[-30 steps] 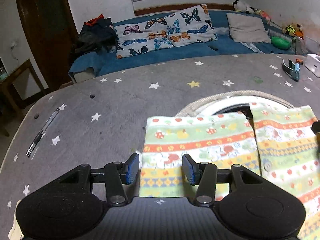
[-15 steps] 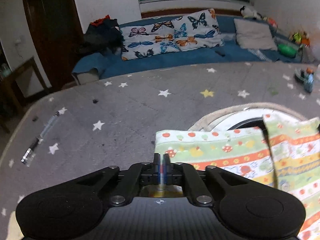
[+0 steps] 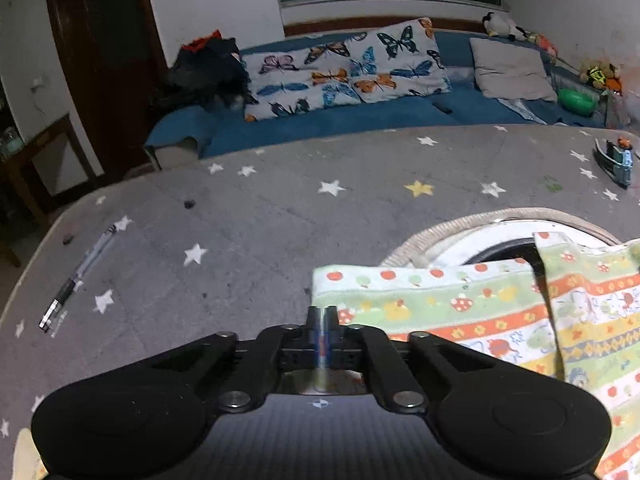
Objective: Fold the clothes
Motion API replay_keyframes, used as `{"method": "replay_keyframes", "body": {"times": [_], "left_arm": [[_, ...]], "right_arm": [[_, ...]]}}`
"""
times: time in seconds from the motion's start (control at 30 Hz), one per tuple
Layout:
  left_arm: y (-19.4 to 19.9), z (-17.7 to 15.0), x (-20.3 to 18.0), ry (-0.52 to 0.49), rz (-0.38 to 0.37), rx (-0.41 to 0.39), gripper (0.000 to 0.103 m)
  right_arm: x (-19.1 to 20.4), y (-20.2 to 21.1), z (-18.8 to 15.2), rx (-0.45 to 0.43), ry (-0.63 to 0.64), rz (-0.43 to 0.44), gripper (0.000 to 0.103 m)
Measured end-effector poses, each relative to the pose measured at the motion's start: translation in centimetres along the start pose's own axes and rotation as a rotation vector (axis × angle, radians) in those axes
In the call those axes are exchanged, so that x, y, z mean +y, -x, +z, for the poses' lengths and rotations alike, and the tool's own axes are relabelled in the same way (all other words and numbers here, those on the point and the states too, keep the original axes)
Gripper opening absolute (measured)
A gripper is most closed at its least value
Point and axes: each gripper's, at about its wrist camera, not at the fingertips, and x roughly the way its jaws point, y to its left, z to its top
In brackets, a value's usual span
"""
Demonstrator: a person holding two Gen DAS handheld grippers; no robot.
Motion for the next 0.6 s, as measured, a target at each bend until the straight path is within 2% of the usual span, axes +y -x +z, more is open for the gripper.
{"method": "replay_keyframes", "body": {"times": [0.13, 0.23, 0.3, 0.33, 0.43, 0.5, 0.6], "left_arm": [[0.3, 0.4, 0.9, 0.04, 0.064, -0.03, 0.0], [-0.2, 0.4, 1.3, 0.038, 0.092, -0.015, 0.0], [-0.3, 0.2, 1.5, 0.043, 0.082, -0.006, 0.001], [-0.3, 0.1, 1.6, 0.044, 0.075, -0.002, 0.005], [0.8, -0.2, 1.9, 0.046, 0.058, -0.001, 0.005], [2.5, -0.6, 2.0, 0.053, 0.03, -0.015, 0.006], [5.1, -1.8, 1.4, 0.031, -0.02, -0.024, 0.014]], "right_arm": [[0.4, 0.4, 0.4, -0.059, 0.018, -0.019, 0.001], [0.8, -0.1, 0.8, -0.066, 0.041, -0.035, 0.002], [1.0, -0.6, 0.9, -0.046, 0.056, -0.041, 0.005], [0.9, -0.2, 0.8, -0.041, 0.053, -0.036, 0.01], [0.4, 1.3, 0.6, -0.031, 0.037, -0.009, 0.016], [-0.2, 3.0, -0.1, -0.027, 0.041, -0.007, 0.017], [-1.2, 5.7, -1.7, -0.021, 0.037, -0.007, 0.018]]}}
